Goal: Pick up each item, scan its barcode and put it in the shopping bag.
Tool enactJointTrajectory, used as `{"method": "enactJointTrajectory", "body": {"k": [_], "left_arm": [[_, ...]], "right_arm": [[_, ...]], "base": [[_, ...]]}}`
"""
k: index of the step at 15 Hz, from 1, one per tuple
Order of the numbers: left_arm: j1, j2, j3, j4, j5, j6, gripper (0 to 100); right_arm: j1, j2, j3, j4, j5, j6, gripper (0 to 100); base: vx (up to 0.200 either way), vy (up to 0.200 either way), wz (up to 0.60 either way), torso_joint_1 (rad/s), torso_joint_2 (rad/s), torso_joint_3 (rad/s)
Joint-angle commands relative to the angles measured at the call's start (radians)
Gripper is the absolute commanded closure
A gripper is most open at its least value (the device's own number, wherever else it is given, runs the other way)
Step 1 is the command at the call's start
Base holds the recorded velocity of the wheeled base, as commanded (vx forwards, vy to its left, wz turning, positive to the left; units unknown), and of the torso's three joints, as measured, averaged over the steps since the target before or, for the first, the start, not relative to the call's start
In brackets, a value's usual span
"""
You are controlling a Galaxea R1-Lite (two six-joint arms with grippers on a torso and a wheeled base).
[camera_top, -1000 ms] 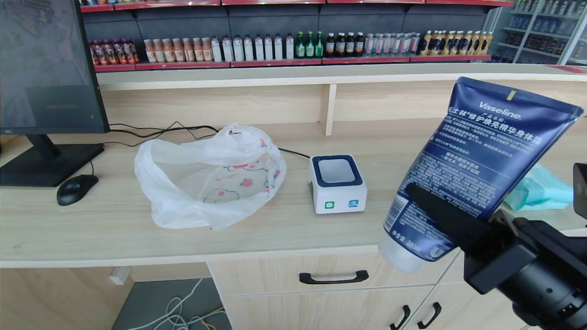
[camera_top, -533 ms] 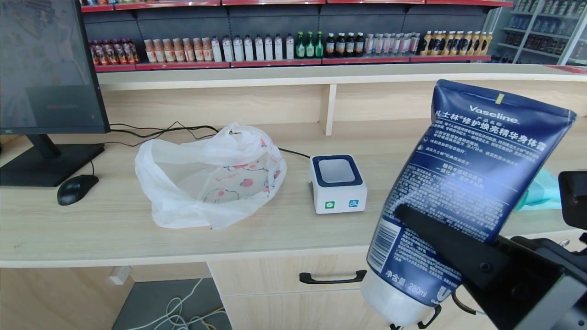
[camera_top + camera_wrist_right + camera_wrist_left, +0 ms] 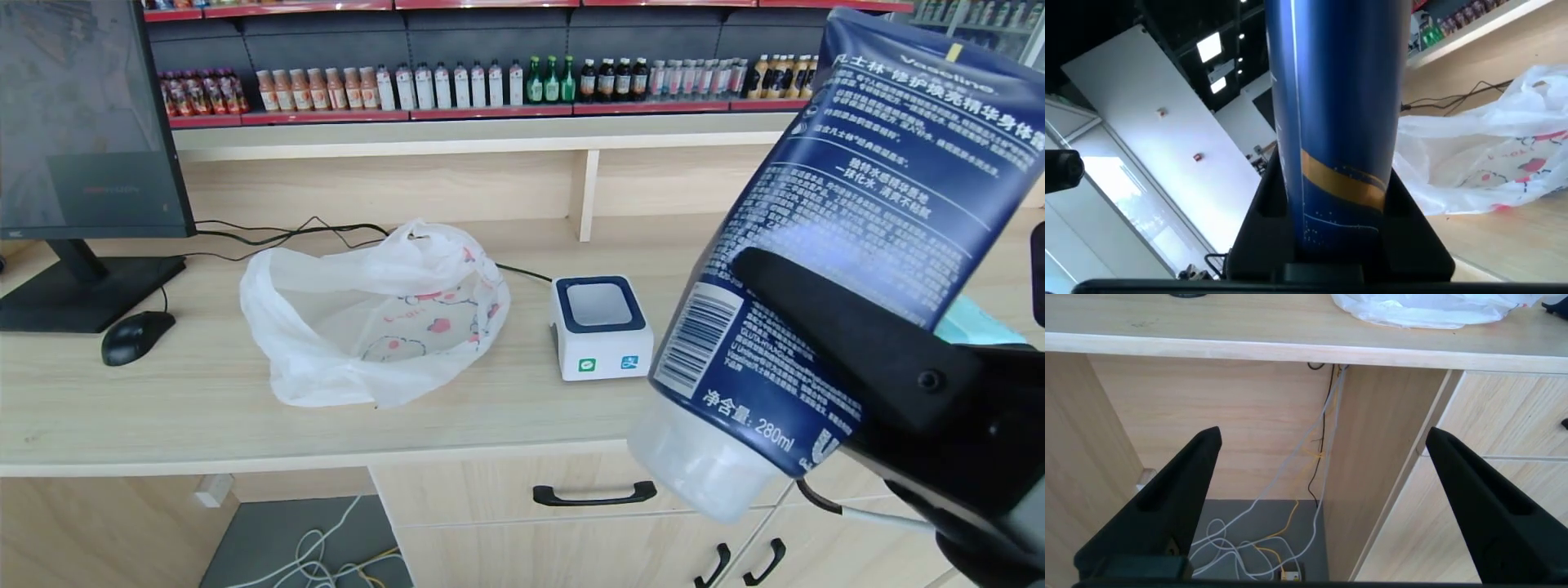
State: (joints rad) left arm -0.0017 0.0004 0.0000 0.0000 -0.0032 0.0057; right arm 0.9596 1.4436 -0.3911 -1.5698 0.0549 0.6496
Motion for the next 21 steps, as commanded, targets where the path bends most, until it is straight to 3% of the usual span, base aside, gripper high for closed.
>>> {"method": "enactJointTrajectory", "body": {"k": [1,11,21], "left_arm": [[0.0,0.0,0.0,0.0,0.0,0.0,0],[0.0,0.0,0.0,0.0,0.0,0.0,0],[0.0,0.0,0.0,0.0,0.0,0.0,0]], "right_arm": [[0.068,0.004,-0.015,-0.001,0.0,0.001,100],[0.192,0.026,-0.035,-0.001,-0.001,-0.001,100],[0.18,0.021,-0.038,-0.001,-0.003,-0.004,100]], "base": [[0.0,0.0,0.0,0.0,0.0,0.0],[0.0,0.0,0.0,0.0,0.0,0.0],[0.0,0.0,0.0,0.0,0.0,0.0]]}}
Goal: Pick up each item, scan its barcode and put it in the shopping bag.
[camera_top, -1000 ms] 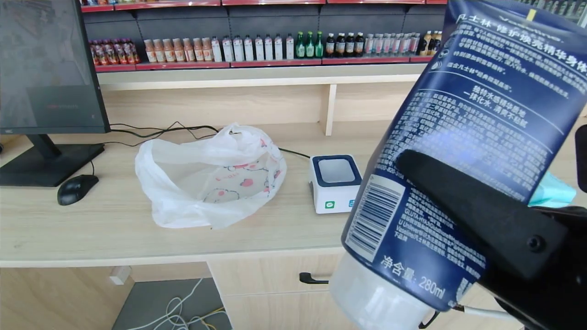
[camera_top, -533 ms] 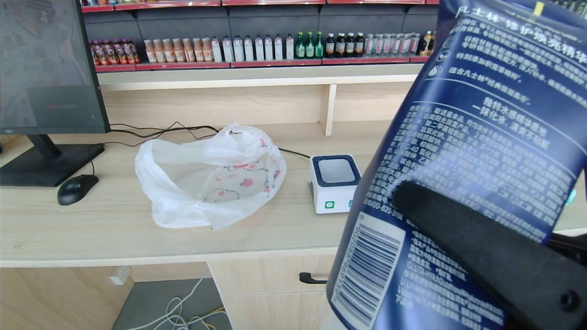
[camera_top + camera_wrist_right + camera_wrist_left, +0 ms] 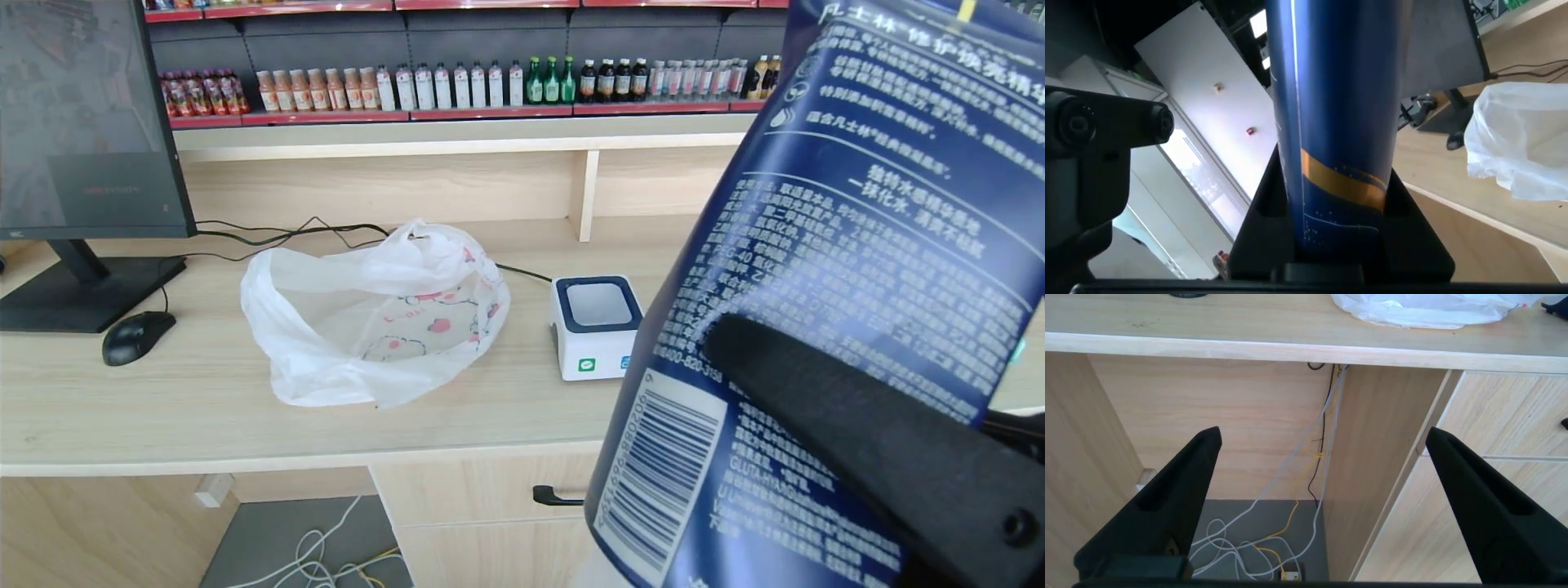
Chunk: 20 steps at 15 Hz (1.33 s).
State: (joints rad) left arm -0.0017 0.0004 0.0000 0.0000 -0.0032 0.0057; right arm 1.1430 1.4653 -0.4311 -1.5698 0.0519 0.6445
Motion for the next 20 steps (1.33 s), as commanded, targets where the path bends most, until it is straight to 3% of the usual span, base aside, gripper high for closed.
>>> {"method": "enactJointTrajectory", "body": {"k": [1,3,6,10,13,15,20], "left_arm": [[0.0,0.0,0.0,0.0,0.0,0.0,0],[0.0,0.0,0.0,0.0,0.0,0.0,0],[0.0,0.0,0.0,0.0,0.0,0.0,0],[0.0,0.0,0.0,0.0,0.0,0.0,0],[0.0,0.0,0.0,0.0,0.0,0.0,0],[0.0,0.0,0.0,0.0,0.0,0.0,0],[0.0,0.0,0.0,0.0,0.0,0.0,0]], "right_arm": [[-0.017,0.003,0.005,-0.001,0.002,-0.006,100],[-0.089,0.003,0.003,-0.001,0.013,-0.034,100],[-0.289,0.029,0.021,-0.001,0.19,-0.18,100],[-0.54,0.167,-0.023,-0.001,0.255,-0.54,100],[-0.601,0.242,-0.166,-0.001,0.312,-0.807,100],[-0.724,0.291,-0.242,-0.001,0.364,-1.037,100],[-0.772,0.375,-0.261,-0.001,0.451,-1.252,100]], "base": [[0.0,0.0,0.0,0.0,0.0,0.0],[0.0,0.0,0.0,0.0,0.0,0.0],[0.0,0.0,0.0,0.0,0.0,0.0],[0.0,0.0,0.0,0.0,0.0,0.0],[0.0,0.0,0.0,0.0,0.0,0.0],[0.0,0.0,0.0,0.0,0.0,0.0],[0.0,0.0,0.0,0.0,0.0,0.0]]}}
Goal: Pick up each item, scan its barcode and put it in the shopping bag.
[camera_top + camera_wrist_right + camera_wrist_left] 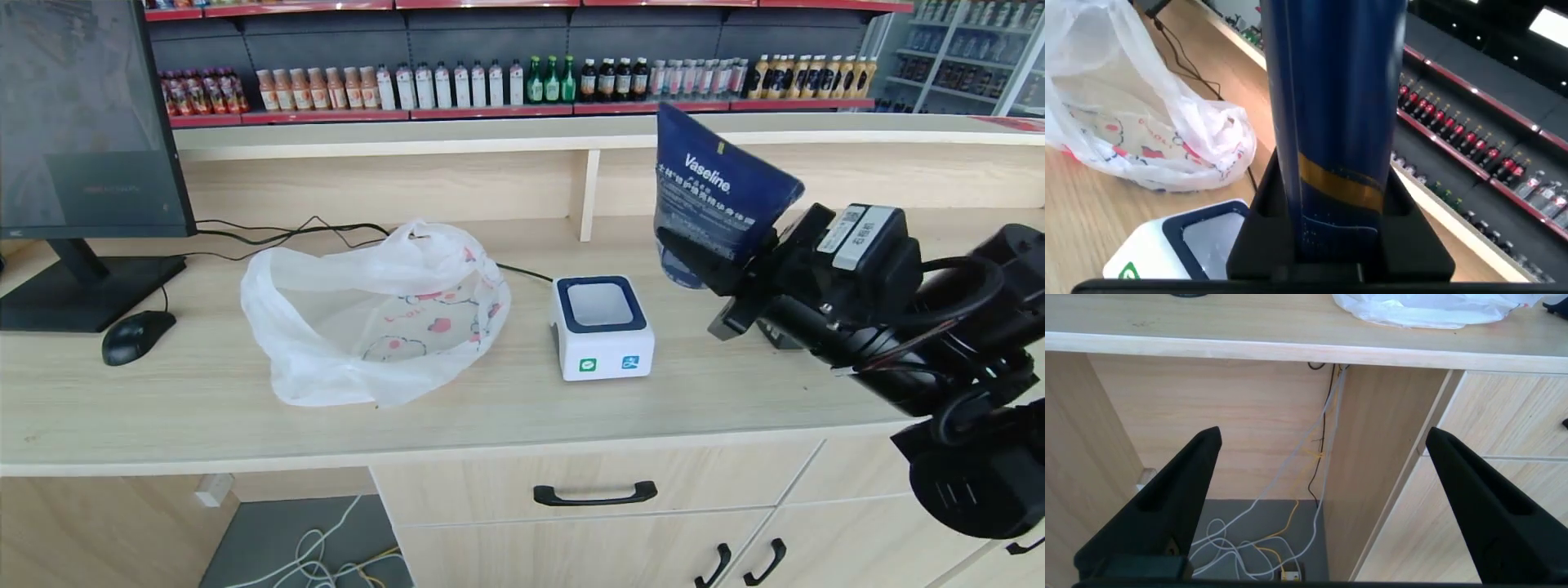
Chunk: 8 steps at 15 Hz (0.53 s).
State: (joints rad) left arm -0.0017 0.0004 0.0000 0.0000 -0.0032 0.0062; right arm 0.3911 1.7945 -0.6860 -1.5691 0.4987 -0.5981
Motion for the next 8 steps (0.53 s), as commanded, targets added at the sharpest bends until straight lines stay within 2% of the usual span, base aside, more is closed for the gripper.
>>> {"method": "enactJointTrajectory", "body": {"k": [1,4,8], "left_arm": [[0.0,0.0,0.0,0.0,0.0,0.0,0],[0.0,0.0,0.0,0.0,0.0,0.0,0],[0.0,0.0,0.0,0.0,0.0,0.0,0]], "right_arm": [[-0.035,0.074,-0.01,-0.002,0.057,-0.068,100],[-0.06,0.112,-0.09,-0.002,0.147,-0.178,100],[-0.049,0.207,-0.176,-0.002,0.224,-0.198,100]], "base": [[0.0,0.0,0.0,0.0,0.0,0.0],[0.0,0.0,0.0,0.0,0.0,0.0],[0.0,0.0,0.0,0.0,0.0,0.0]]}}
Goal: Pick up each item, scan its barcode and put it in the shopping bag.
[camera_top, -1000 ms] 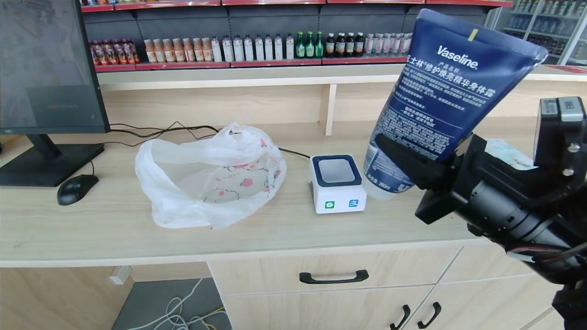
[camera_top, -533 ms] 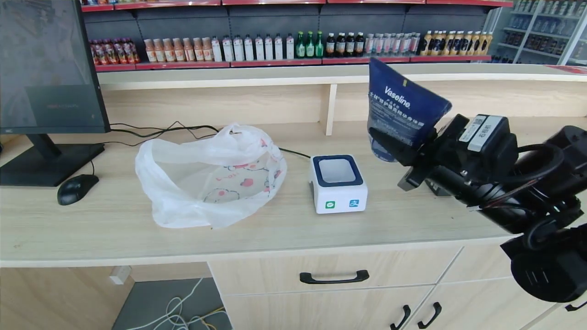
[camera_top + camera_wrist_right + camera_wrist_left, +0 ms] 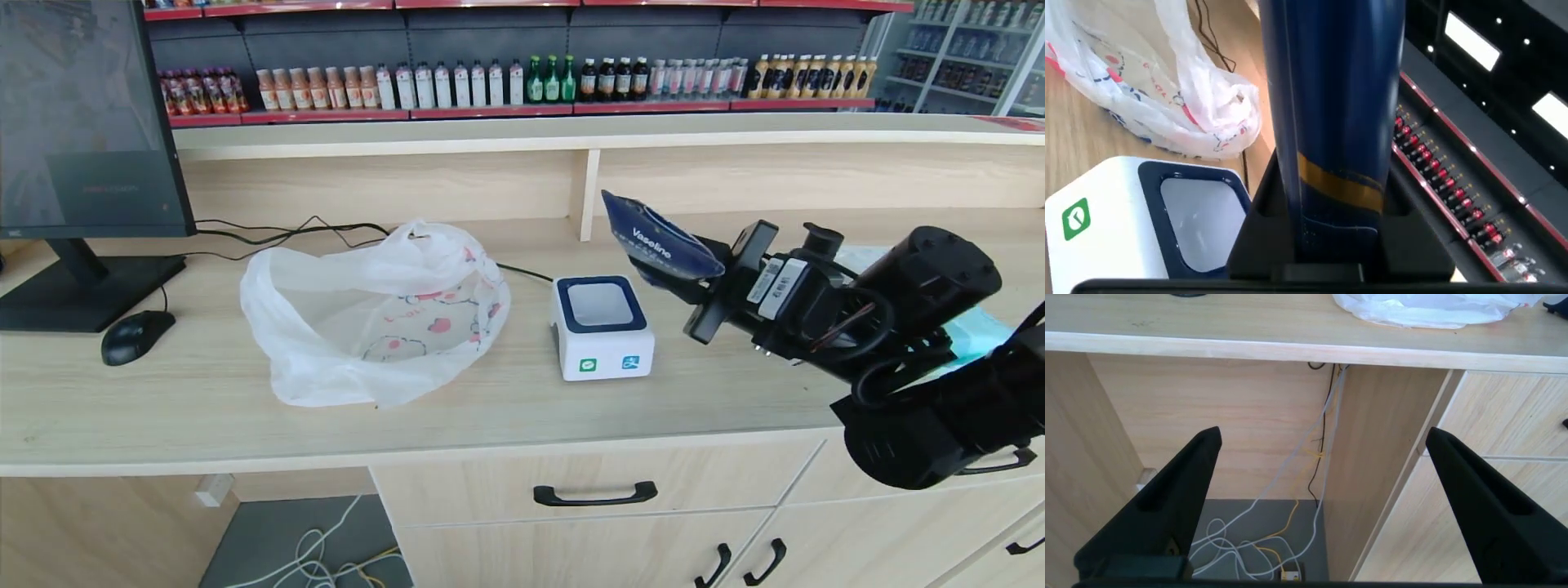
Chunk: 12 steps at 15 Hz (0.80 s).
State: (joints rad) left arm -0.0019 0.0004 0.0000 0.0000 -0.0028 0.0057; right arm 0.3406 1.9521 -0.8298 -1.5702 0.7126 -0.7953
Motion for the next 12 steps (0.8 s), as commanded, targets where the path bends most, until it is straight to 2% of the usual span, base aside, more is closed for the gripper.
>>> {"method": "enactJointTrajectory", "body": {"k": [1,7,12], "left_arm": [[0.0,0.0,0.0,0.0,0.0,0.0,0],[0.0,0.0,0.0,0.0,0.0,0.0,0],[0.0,0.0,0.0,0.0,0.0,0.002,0]], "right_arm": [[0.001,0.059,-0.045,-0.001,0.019,-0.002,100],[0.009,0.113,-0.107,-0.001,0.11,-0.061,100],[0.054,0.143,-0.129,-0.001,0.108,-0.07,100]], "base": [[0.0,0.0,0.0,0.0,0.0,0.0],[0.0,0.0,0.0,0.0,0.0,0.0],[0.0,0.0,0.0,0.0,0.0,0.0]]}}
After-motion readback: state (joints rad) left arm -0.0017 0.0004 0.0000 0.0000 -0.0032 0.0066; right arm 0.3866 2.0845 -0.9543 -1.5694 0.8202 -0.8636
